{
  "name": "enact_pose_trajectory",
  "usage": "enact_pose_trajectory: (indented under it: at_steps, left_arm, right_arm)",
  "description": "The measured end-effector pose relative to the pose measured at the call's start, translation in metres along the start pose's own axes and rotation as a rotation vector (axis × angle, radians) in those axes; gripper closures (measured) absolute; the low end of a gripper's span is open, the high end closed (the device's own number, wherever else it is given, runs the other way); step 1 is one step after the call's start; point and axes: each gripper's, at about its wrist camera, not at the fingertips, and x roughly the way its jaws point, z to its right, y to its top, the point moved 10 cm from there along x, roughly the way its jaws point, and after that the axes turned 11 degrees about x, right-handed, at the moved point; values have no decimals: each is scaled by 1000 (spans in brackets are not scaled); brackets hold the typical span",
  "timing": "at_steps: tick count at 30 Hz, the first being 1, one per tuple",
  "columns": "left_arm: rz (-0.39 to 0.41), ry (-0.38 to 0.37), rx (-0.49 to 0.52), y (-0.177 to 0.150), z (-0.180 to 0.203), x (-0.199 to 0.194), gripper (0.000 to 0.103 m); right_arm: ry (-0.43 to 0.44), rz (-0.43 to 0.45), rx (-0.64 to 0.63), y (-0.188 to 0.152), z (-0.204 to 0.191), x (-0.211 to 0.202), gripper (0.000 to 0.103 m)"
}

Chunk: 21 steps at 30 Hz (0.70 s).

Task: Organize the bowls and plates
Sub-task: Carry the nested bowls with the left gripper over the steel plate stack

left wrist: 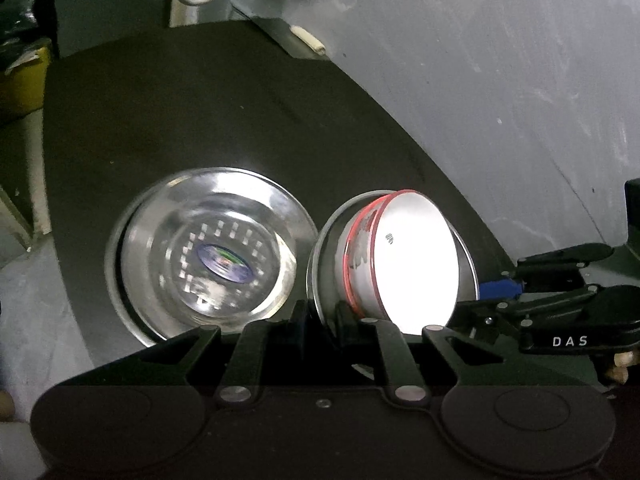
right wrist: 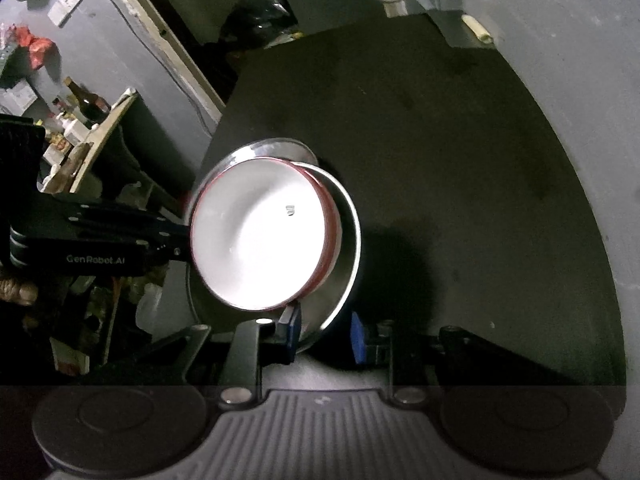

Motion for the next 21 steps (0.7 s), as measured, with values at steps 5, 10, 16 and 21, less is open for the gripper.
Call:
enact_pose_trajectory:
  at_steps: [5,10,16,21]
  left_arm:
    - [26,22,-42,3,-16,-11,91]
    - [33,53,-85,2,-34,-16,92]
    - [41,84,-127,0,-58,-19,92]
    - [36,107,-156,0,-77,-16,92]
  right_arm:
    - [21,0,-29,12,-11,5,74]
    - [38,-10,-58,24,-23,13,74]
    - [61,-26,-95,41,-39,29,74]
    - [65,-48,-128,54,-50,45,74]
